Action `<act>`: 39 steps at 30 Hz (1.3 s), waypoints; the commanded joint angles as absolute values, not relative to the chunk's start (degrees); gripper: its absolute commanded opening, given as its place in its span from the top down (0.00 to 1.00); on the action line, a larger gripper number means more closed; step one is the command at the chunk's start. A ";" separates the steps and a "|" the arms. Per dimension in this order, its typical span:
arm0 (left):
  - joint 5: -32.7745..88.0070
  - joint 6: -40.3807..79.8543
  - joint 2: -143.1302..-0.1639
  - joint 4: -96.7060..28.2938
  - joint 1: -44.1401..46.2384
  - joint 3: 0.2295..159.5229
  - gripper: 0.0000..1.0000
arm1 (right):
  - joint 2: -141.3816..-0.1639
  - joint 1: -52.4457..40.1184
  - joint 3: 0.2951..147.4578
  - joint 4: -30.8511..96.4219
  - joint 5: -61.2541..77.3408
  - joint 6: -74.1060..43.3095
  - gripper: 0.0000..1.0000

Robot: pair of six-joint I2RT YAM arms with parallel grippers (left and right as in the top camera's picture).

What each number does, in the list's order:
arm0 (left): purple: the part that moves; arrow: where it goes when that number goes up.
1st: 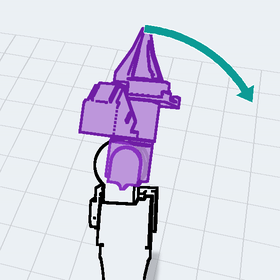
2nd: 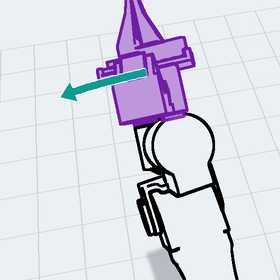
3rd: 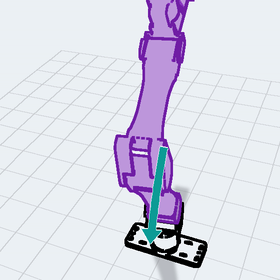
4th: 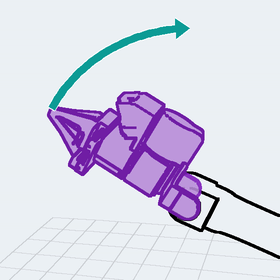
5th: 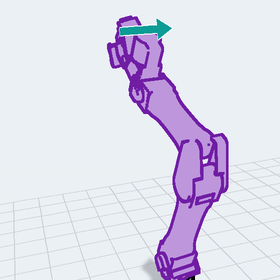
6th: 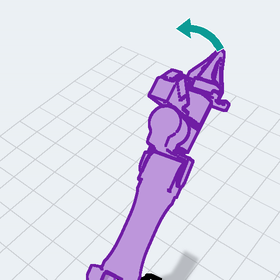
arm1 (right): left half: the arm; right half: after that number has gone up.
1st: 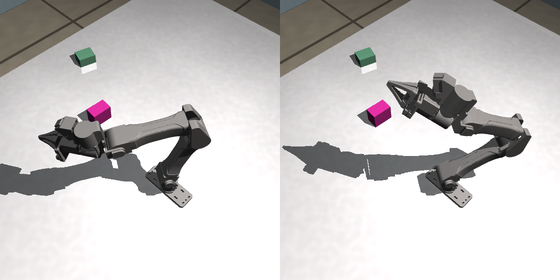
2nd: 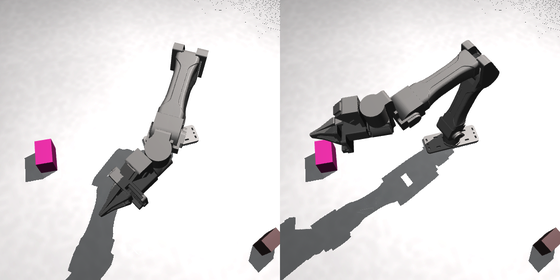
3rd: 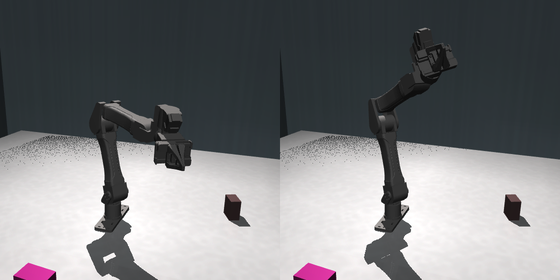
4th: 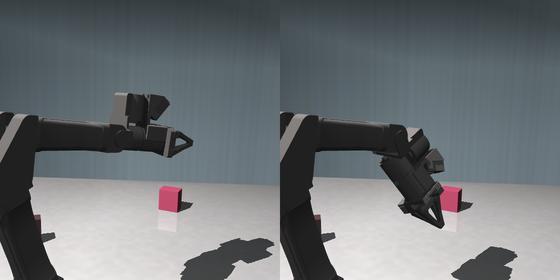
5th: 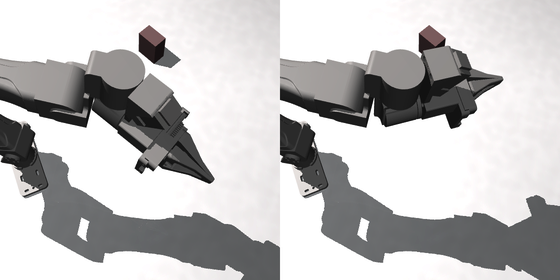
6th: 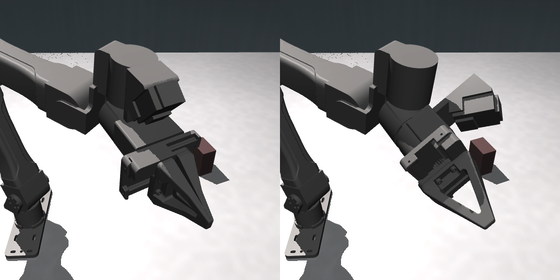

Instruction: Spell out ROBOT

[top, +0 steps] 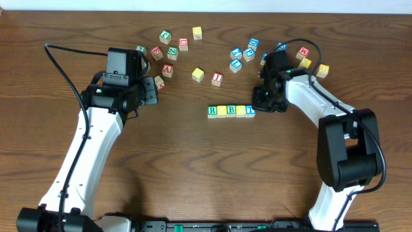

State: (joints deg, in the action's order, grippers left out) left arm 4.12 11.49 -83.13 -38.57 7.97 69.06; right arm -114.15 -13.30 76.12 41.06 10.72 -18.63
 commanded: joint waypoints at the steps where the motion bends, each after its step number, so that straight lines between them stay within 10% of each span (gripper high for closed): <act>1: 3.33 9.67 -81.78 -38.54 7.64 70.17 0.92 | -110.10 -12.01 78.65 42.33 10.46 -16.51 0.96; 11: 2.92 8.99 -72.53 -38.59 3.77 70.59 0.88 | -98.72 -11.22 79.88 45.98 5.91 -15.62 0.94; 17: 2.92 8.97 -67.70 -39.20 2.90 70.59 0.52 | -91.42 -11.22 79.88 46.98 5.15 -15.55 0.90; 23: 2.94 8.99 -66.59 -40.51 2.92 70.59 0.05 | -85.45 -11.22 79.88 49.39 2.87 -14.00 0.47; 31: 2.96 9.02 -68.10 -41.15 2.92 70.57 0.04 | -78.83 -11.22 79.88 50.63 0.45 -13.82 0.01; 39: 2.96 9.02 -68.23 -41.15 2.92 70.52 0.04 | -72.44 -11.25 79.88 50.63 0.34 -13.85 0.01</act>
State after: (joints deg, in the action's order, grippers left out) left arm 3.49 9.15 -67.94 -40.95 3.14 69.10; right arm -74.72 -11.79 78.83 50.52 1.23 -14.13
